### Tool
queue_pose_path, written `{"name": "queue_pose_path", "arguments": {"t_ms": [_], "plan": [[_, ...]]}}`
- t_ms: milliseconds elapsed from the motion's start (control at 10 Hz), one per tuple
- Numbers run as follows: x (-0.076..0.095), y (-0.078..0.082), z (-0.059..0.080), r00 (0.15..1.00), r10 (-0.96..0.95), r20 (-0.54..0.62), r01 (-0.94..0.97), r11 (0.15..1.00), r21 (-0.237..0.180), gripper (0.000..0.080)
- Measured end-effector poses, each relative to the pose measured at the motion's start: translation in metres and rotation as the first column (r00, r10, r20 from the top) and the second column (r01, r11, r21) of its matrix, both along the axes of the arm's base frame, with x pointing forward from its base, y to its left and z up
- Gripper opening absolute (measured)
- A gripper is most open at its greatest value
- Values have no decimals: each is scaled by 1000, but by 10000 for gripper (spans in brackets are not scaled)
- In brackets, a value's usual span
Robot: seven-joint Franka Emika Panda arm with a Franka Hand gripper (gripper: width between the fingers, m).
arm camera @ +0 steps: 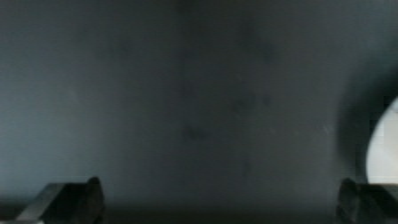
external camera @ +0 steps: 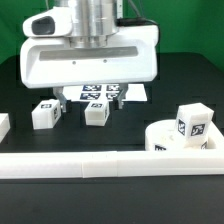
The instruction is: Assemble stool
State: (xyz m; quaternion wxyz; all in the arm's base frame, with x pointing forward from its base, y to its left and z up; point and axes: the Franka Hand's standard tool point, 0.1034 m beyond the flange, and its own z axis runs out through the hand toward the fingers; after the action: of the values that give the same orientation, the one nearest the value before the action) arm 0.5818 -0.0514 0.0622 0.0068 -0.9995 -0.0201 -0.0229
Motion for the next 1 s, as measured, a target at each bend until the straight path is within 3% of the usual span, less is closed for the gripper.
{"name": "queue_pose_path", "arguments": {"t_ms": [400, 500, 700, 900, 1000], "plan": [[2, 4, -6, 999, -41, -30, 41, 999, 12, 649], [-7, -1, -16, 992, -118, -55, 120, 992, 32, 649], [-28, 2, -28, 969, -219, -110, 224, 974, 36, 649], [-29, 3, -28, 969, -212, -124, 219, 975, 37, 649], [-36, 5, -28, 958, -206, -200, 218, 975, 42, 649]]}}
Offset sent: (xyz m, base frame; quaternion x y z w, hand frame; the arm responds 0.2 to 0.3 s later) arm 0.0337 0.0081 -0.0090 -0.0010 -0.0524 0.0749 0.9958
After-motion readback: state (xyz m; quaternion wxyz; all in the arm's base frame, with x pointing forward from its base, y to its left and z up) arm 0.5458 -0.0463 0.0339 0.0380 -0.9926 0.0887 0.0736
